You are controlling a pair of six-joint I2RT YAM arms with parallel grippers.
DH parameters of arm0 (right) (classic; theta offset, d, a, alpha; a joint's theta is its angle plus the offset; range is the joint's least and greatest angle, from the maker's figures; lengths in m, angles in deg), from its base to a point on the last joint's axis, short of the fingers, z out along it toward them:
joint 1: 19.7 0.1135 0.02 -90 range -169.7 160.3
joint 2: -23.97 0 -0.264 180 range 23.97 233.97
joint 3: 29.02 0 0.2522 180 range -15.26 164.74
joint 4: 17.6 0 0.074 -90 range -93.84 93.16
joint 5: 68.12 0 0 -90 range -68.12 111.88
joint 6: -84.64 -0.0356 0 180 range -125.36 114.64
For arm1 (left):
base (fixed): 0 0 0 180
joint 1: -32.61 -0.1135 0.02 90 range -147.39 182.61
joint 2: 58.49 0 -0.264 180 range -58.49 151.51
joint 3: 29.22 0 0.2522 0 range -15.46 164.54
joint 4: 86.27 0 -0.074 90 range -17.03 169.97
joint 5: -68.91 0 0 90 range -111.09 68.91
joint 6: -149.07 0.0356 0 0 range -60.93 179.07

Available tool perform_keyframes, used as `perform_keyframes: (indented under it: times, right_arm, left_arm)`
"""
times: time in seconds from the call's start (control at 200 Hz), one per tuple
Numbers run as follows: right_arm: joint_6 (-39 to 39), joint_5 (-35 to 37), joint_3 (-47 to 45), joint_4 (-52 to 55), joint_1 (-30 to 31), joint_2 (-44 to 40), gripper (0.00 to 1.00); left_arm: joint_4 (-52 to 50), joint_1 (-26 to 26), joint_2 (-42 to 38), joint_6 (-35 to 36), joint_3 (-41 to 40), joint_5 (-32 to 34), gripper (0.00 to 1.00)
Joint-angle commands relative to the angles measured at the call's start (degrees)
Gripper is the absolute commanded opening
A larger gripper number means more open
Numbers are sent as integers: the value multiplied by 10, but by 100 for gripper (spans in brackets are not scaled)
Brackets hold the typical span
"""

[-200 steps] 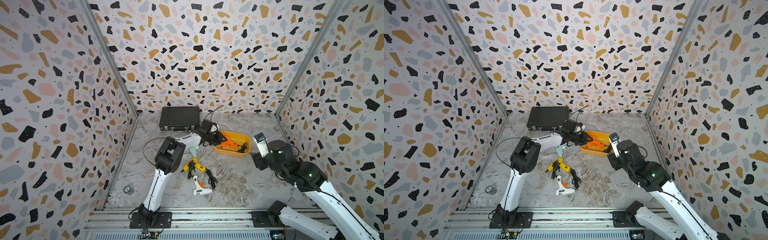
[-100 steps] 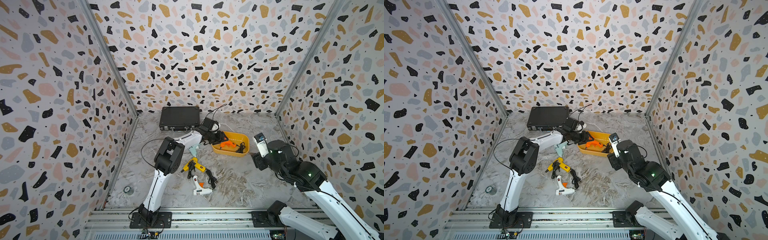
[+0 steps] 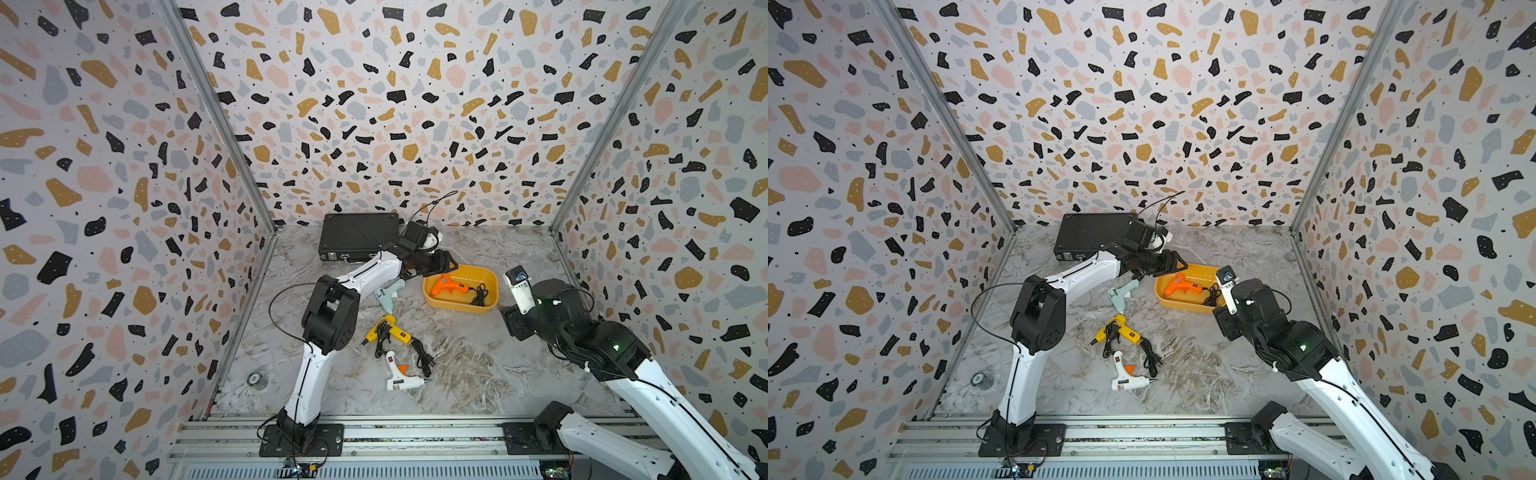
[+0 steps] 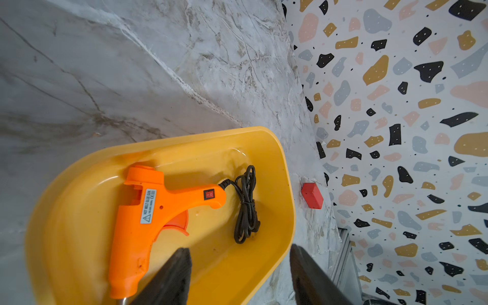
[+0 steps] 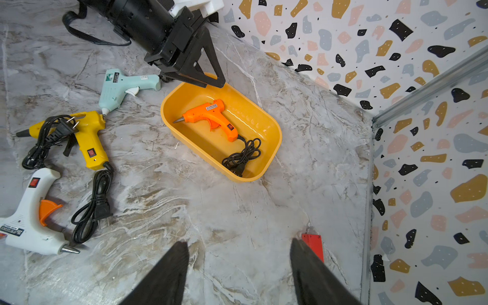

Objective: Put the hot melt glue gun into the storage box
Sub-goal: Place the hot melt adhesive gun in the storage box, then pick up the hot melt adhesive gun from the center of the board.

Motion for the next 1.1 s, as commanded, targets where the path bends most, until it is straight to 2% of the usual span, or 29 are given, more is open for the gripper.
perform_keyframes:
  times: [0.0,0.115,0.3,0.415,0.516,0.771,1.096]
  right_arm:
    - [-6,-10,7,4,-2,6,66]
    - [-13,-46,6,5,-1,24,66]
    - [-28,-147,-3,3,-2,80,65]
    - [-30,-188,-9,-6,-2,113,65]
    - [-28,-206,-16,-20,-2,134,65]
    - [-46,-234,-28,-50,-2,172,65]
    - [-71,-240,-32,-71,-1,181,65]
  left_arm:
    - [-31,2,-62,44,19,22,57]
    - [-87,0,-136,89,-9,80,55]
    - [-140,-28,-306,113,-151,209,56]
    - [-193,-51,-398,117,-241,290,62]
    - [-234,-65,-462,107,-311,343,75]
    - [-246,-90,-590,64,-452,348,77]
    - [-244,-95,-639,38,-522,335,79]
